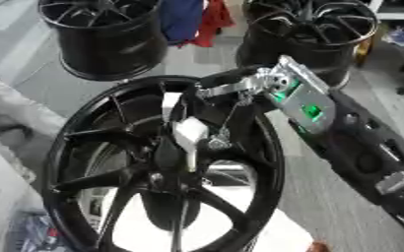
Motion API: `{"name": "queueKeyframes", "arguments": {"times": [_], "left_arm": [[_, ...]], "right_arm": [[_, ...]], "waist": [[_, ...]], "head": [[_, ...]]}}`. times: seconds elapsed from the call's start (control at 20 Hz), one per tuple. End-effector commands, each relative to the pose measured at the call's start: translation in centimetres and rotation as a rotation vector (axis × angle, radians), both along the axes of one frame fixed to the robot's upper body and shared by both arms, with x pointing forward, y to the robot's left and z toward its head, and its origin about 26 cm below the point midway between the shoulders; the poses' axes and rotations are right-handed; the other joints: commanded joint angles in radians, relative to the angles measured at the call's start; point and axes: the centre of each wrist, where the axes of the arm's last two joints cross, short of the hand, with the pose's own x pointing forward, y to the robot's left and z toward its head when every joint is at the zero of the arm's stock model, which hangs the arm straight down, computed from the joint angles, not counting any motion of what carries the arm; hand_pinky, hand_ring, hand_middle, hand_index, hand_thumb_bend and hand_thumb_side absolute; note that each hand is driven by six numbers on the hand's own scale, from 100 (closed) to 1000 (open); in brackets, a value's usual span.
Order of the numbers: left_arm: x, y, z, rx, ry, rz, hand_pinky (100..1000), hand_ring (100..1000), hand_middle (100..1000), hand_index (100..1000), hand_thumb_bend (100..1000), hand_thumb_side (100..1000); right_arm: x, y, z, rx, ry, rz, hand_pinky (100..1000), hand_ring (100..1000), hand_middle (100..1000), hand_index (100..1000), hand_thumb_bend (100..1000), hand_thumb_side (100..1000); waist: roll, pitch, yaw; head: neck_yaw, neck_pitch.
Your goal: Pull the pin out of the wheel hub.
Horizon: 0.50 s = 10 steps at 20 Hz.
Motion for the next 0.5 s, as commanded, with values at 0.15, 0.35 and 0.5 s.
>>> {"name": "queueKeyframes", "arguments": {"times": [0.15, 0.35, 0.5], "left_arm": [[0.2, 0.1, 1.1, 0.013, -0.036, -0.011, 591, 680, 678, 835, 211, 572], [0.2, 0.1, 1.1, 0.013, -0.036, -0.009, 591, 680, 678, 835, 209, 573], [0.2, 0.1, 1.2, 0.013, -0.037, -0.010, 592, 680, 678, 836, 209, 573]], "right_arm": [[0.2, -0.3, 0.6, -0.027, -0.024, 0.000, 770, 788, 783, 868, 274, 239], [0.3, -0.5, 0.0, -0.046, -0.016, -0.004, 767, 781, 774, 858, 255, 242], [0.5, -0.6, -0.3, -0.054, -0.012, -0.007, 764, 776, 763, 845, 251, 238]], "waist": [[0.002, -0.009, 0.000], [0.002, -0.009, 0.000], [0.002, -0.009, 0.000]], "head": [[-0.001, -0.004], [0.000, -0.004], [0.000, -0.004]]}}
